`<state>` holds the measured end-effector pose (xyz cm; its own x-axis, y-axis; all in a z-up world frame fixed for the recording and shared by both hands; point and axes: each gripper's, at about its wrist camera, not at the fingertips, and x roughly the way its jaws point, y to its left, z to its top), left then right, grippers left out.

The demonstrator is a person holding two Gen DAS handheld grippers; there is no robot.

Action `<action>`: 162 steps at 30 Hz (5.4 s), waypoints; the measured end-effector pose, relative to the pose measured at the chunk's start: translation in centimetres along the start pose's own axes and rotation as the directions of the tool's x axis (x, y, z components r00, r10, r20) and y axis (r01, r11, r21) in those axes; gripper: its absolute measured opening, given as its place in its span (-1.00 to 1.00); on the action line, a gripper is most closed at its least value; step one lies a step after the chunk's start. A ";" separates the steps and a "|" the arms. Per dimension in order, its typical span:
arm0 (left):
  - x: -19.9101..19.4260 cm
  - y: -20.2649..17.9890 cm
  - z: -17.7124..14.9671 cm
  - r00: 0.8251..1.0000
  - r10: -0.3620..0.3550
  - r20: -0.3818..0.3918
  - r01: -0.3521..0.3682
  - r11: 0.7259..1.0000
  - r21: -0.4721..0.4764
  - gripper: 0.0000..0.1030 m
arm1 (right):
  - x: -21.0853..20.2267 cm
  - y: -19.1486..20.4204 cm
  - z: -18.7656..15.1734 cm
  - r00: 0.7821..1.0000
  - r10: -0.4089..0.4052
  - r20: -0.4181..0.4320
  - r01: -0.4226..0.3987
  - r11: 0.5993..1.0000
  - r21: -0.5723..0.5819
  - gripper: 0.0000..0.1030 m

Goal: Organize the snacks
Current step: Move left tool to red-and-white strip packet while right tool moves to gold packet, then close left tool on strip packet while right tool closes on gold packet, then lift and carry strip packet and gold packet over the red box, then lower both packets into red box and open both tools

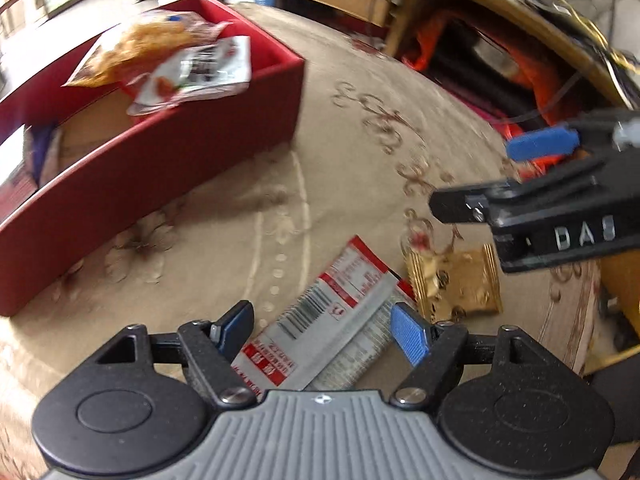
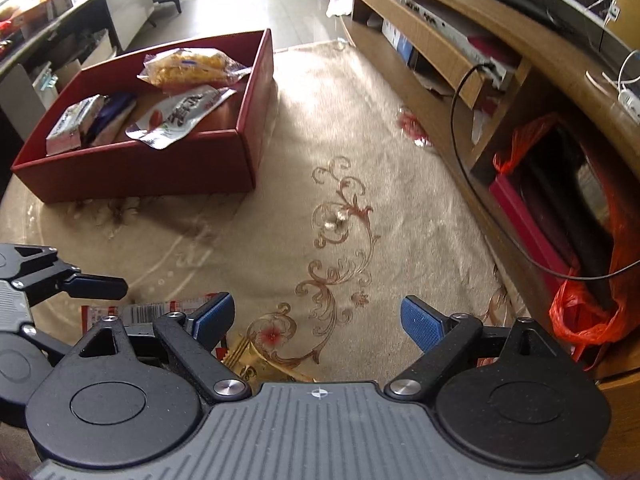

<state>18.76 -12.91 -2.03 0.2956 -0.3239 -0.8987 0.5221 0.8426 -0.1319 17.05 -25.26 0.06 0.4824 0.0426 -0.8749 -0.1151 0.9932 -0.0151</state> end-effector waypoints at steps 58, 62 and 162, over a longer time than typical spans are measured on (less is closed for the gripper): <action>-2.6 0.7 -5.5 0.985 0.173 -0.010 -0.174 0.982 -0.073 0.32 | 4.7 3.0 -2.7 0.976 0.097 -0.197 -0.159 0.930 -0.332 1.00; -2.5 0.7 -5.4 0.981 0.196 -0.003 -0.196 0.978 -0.076 0.36 | 4.2 2.7 -3.5 0.981 0.107 -0.163 -0.156 0.933 -0.326 1.00; -4.2 15.7 7.8 0.910 0.368 0.190 -0.236 0.838 -0.493 -0.14 | 6.1 8.8 14.4 0.961 0.193 0.197 -0.174 0.979 -0.106 -0.05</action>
<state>31.93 -1.68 2.97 0.6131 -0.0664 -0.7872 -0.0268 0.9941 -0.1047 31.51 -14.65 1.52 0.6123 0.2536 -0.7488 -0.2892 0.9534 0.0864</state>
